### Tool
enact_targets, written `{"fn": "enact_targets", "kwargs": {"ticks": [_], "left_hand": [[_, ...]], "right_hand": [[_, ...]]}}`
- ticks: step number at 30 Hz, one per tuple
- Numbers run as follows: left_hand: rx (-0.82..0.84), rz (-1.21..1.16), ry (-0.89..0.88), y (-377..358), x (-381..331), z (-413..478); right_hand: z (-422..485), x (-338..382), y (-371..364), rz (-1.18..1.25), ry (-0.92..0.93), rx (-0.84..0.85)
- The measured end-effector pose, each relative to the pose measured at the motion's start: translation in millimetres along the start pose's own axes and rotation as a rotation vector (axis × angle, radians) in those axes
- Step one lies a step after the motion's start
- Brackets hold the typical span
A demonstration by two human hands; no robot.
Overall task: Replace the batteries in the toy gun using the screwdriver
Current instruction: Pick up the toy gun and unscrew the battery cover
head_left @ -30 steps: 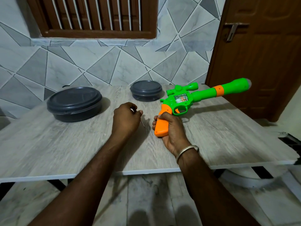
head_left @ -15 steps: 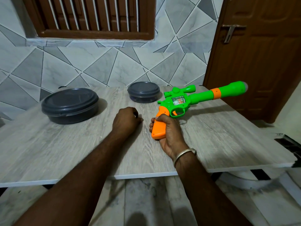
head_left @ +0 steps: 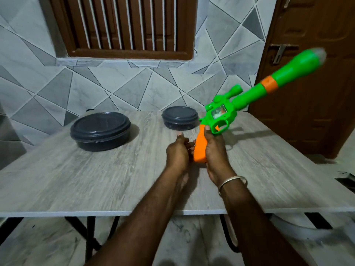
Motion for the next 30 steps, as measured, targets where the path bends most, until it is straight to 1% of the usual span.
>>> {"fn": "enact_targets", "kwargs": {"ticks": [1, 3, 5, 7, 8, 9, 13, 17, 21, 24, 26, 30], "left_hand": [[0.014, -0.072, 0.057, -4.5, 4.6, -5.3], [0.086, -0.212, 0.152, -16.5, 12.0, -11.5], [0.184, -0.304, 0.195, -29.1, 11.6, -20.9], [0.254, -0.363, 0.229, -35.5, 15.9, -27.4], [0.299, -0.401, 0.250, -38.7, 19.7, -30.3], [0.322, -0.415, 0.262, -38.5, 23.3, -32.9], [0.349, -0.426, 0.278, -35.9, 28.9, -37.5], [0.336, -0.410, 0.283, -39.3, 30.0, -37.0], [0.310, -0.444, 0.300, -37.2, 30.5, -35.6], [0.321, -0.457, 0.346, -37.0, 37.2, -34.9], [0.300, -0.461, 0.375, -34.1, 41.1, -33.1], [0.292, -0.456, 0.402, -29.5, 45.7, -28.3]], "right_hand": [[0.3, 8.6, -2.7, -0.112, 0.068, 0.004], [-6.3, 25.9, -9.5, -0.410, 0.201, 0.022], [-19.8, 35.4, -18.0, -0.741, 0.298, 0.076], [-26.0, 33.9, -18.2, -1.040, 0.339, 0.073], [-28.5, 33.5, -18.4, -1.119, 0.337, 0.076], [-30.5, 32.4, -18.8, -1.158, 0.341, 0.084], [-32.6, 24.5, -14.0, -1.175, 0.314, 0.091], [-32.8, 35.1, -13.0, -1.314, 0.400, 0.027], [-31.1, 38.0, -15.3, -1.380, 0.463, 0.023], [-29.1, 30.4, -14.3, -1.421, 0.420, 0.065], [-28.2, 27.1, -13.6, -1.456, 0.430, 0.058], [-26.7, 24.5, -7.6, -1.426, 0.388, 0.066]]}}
Point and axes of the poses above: each hand's wrist, its own z-axis towards the middle knuckle, its own y-axis out of the back of the hand, x = y × z, the point moved 8 cm from there along z, towards the middle knuckle, and after that the axes turned 1 degree about -x, right-handed, at the moved point
